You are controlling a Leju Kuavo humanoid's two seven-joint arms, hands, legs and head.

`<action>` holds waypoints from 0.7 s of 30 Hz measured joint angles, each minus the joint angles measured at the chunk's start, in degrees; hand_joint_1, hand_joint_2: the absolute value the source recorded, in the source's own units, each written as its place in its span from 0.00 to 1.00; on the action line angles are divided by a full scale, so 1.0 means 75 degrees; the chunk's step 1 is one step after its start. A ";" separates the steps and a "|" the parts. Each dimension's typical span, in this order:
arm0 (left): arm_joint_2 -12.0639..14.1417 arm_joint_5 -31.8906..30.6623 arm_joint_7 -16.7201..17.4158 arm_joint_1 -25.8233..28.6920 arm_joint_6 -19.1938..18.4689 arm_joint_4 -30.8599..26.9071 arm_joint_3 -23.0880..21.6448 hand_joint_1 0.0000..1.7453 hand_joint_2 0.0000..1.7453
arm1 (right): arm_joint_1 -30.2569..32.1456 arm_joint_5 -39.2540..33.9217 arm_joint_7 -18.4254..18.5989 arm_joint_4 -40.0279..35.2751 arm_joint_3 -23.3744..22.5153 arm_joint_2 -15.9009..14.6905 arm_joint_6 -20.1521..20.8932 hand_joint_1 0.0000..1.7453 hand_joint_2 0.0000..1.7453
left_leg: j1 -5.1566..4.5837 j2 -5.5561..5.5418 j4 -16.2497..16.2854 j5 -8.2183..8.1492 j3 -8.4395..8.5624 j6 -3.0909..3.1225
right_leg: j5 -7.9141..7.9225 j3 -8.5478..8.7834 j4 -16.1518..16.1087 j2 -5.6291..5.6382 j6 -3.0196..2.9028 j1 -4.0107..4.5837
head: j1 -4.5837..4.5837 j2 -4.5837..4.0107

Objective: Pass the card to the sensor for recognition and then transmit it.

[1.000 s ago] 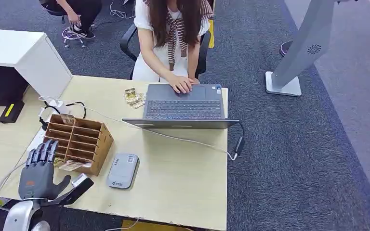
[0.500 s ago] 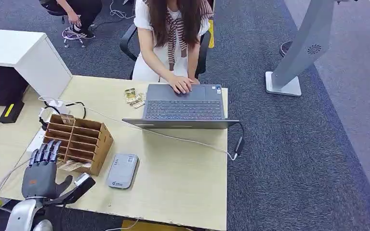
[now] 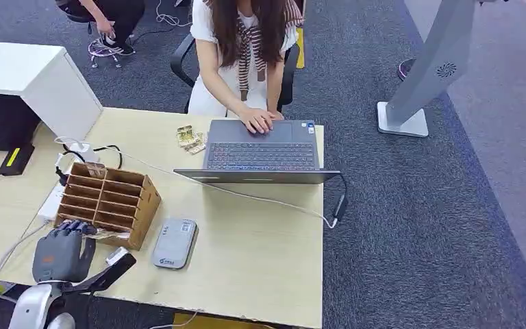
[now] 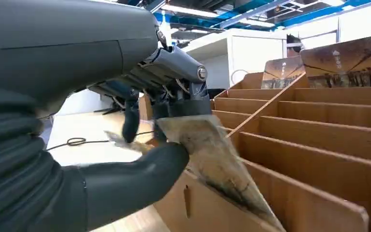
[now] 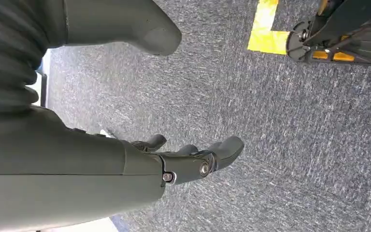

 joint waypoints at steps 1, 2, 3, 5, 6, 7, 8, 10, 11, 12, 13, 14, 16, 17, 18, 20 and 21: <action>0.0000 0.0000 -0.0003 -0.0013 0.0012 0.0000 -0.0003 1.00 1.00 | -0.0001 0.0000 -0.0003 0.0000 0.0000 0.0000 0.0011 0.00 1.00 | 0.0000 0.0000 0.0000 0.0000 0.0000 0.0000 | 0.0000 0.0000 0.0000 0.0000 0.0000 0.0000 | 0.0000 0.0000; 0.0003 0.0000 -0.0003 -0.0015 0.0012 0.0000 -0.0009 1.00 1.00 | -0.0002 0.0000 -0.0003 0.0000 0.0000 0.0000 0.0023 0.00 1.00 | 0.0000 0.0000 0.0000 0.0000 0.0000 0.0000 | 0.0000 0.0000 0.0000 0.0001 0.0000 0.0000 | 0.0000 0.0000; 0.0009 0.0003 -0.0006 -0.0014 0.0012 0.0000 -0.0017 1.00 1.00 | 0.0000 0.0000 -0.0012 0.0000 0.0000 0.0000 0.0023 0.00 1.00 | 0.0000 0.0000 0.0000 0.0000 0.0000 0.0000 | 0.0000 0.0000 0.0000 0.0001 0.0000 0.0000 | 0.0000 0.0000; 0.0023 0.0003 -0.0029 -0.0014 0.0014 0.0000 -0.0041 1.00 1.00 | -0.0001 0.0000 -0.0020 0.0000 0.0000 0.0000 0.0023 0.00 1.00 | 0.0000 0.0000 0.0000 0.0000 0.0000 0.0000 | 0.0000 0.0000 0.0000 0.0000 0.0000 0.0000 | 0.0000 0.0000; 0.0026 0.0009 -0.0041 -0.0014 0.0017 0.0000 -0.0044 1.00 1.00 | -0.0002 0.0000 -0.0020 0.0000 0.0000 0.0000 0.0023 0.00 1.00 | 0.0000 0.0000 0.0000 0.0000 0.0000 0.0000 | 0.0000 0.0000 0.0000 0.0000 0.0000 0.0000 | 0.0000 0.0000; 0.0035 0.0012 -0.0044 -0.0013 0.0017 0.0000 -0.0044 1.00 1.00 | -0.0003 0.0000 -0.0020 0.0000 0.0000 0.0000 0.0023 0.00 1.00 | 0.0000 0.0000 0.0000 0.0000 0.0000 0.0000 | 0.0000 0.0001 0.0000 0.0000 0.0000 0.0000 | 0.0000 0.0000; 0.0044 0.0014 -0.0047 -0.0011 0.0020 0.0000 -0.0047 1.00 1.00 | -0.0001 0.0000 -0.0020 0.0000 0.0000 0.0000 0.0026 0.00 1.00 | 0.0000 0.0000 0.0000 0.0000 -0.0001 0.0000 | 0.0000 0.0001 0.0000 0.0000 0.0000 0.0000 | 0.0000 0.0000; 0.0044 0.0017 -0.0049 -0.0010 0.0023 0.0000 -0.0050 1.00 1.00 | -0.0001 0.0000 -0.0023 0.0000 0.0000 0.0000 0.0026 0.00 1.00 | 0.0000 0.0000 0.0000 0.0000 -0.0001 0.0000 | 0.0000 0.0001 0.0000 0.0000 0.0000 0.0000 | 0.0003 0.0000; 0.0047 0.0020 -0.0058 -0.0008 0.0038 0.0000 -0.0050 1.00 1.00 | -0.0002 0.0000 -0.0032 0.0000 0.0000 0.0000 0.0026 0.00 1.00 | 0.0000 0.0000 0.0000 0.0000 -0.0001 0.0000 | 0.0000 0.0001 0.0000 0.0000 0.0000 0.0000 | 0.0000 0.0000; 0.0050 0.0023 -0.0070 -0.0004 0.0058 0.0000 -0.0050 1.00 1.00 | -0.0002 0.0000 -0.0035 0.0000 0.0000 0.0000 0.0029 0.00 1.00 | 0.0000 0.0000 0.0000 0.0000 -0.0001 0.0000 | 0.0000 0.0001 0.0000 0.0000 0.0000 0.0000 | 0.0000 0.0000; 0.0061 0.0026 -0.0085 0.0000 0.0073 0.0000 -0.0050 1.00 1.00 | -0.0002 0.0003 -0.0038 0.0000 0.0000 0.0000 0.0032 0.00 1.00 | 0.0000 0.0000 0.0000 0.0000 -0.0001 0.0000 | 0.0000 0.0001 0.0000 0.0000 0.0000 0.0000 | 0.0000 0.0000; 0.0067 0.0032 -0.0093 0.0005 0.0093 0.0000 -0.0050 1.00 1.00 | -0.0001 0.0006 -0.0044 0.0000 0.0000 0.0000 0.0035 0.00 1.00 | 0.0000 0.0000 0.0000 0.0000 -0.0001 0.0000 | 0.0000 0.0000 0.0000 0.0000 0.0000 0.0000 | 0.0000 0.0000; 0.0067 0.0047 -0.0134 0.0009 0.0152 0.0000 -0.0050 1.00 1.00 | -0.0002 0.0009 -0.0044 0.0000 0.0000 0.0000 0.0035 0.00 1.00 | 0.0000 0.0000 0.0000 0.0000 -0.0001 0.0000 | 0.0000 0.0000 0.0000 0.0000 0.0000 0.0000 | 0.0003 0.0000; 0.0067 0.0052 -0.0157 0.0014 0.0169 -0.0006 -0.0050 1.00 1.00 | -0.0002 0.0009 -0.0047 0.0000 0.0000 0.0000 0.0035 0.00 1.00 | 0.0000 0.0000 0.0000 0.0000 0.0000 0.0000 | 0.0000 0.0000 0.0000 0.0000 0.0000 0.0000 | 0.0000 0.0000; 0.0070 0.0067 -0.0172 0.0023 0.0181 -0.0014 -0.0052 1.00 1.00 | -0.0002 0.0009 -0.0047 0.0000 0.0000 0.0000 0.0035 0.00 1.00 | 0.0000 0.0000 0.0000 0.0000 0.0000 0.0000 | 0.0000 0.0000 0.0000 0.0000 0.0000 0.0000 | 0.0000 0.0000; 0.0073 0.0079 -0.0210 0.0049 0.0224 -0.0088 -0.0052 1.00 1.00 | -0.0001 0.0009 -0.0052 0.0000 0.0000 0.0000 0.0032 0.00 1.00 | 0.0000 0.0000 0.0000 0.0000 -0.0001 0.0000 | 0.0000 0.0000 0.0000 0.0000 0.0000 0.0000 | 0.0000 0.0000; 0.0073 0.0084 -0.0216 0.0050 0.0233 -0.0108 -0.0052 1.00 1.00 | -0.0002 0.0009 -0.0052 0.0000 0.0000 0.0000 0.0032 0.00 1.00 | 0.0000 0.0000 0.0000 0.0000 -0.0001 0.0000 | 0.0000 0.0000 0.0000 0.0000 0.0000 0.0000 | 0.0003 0.0000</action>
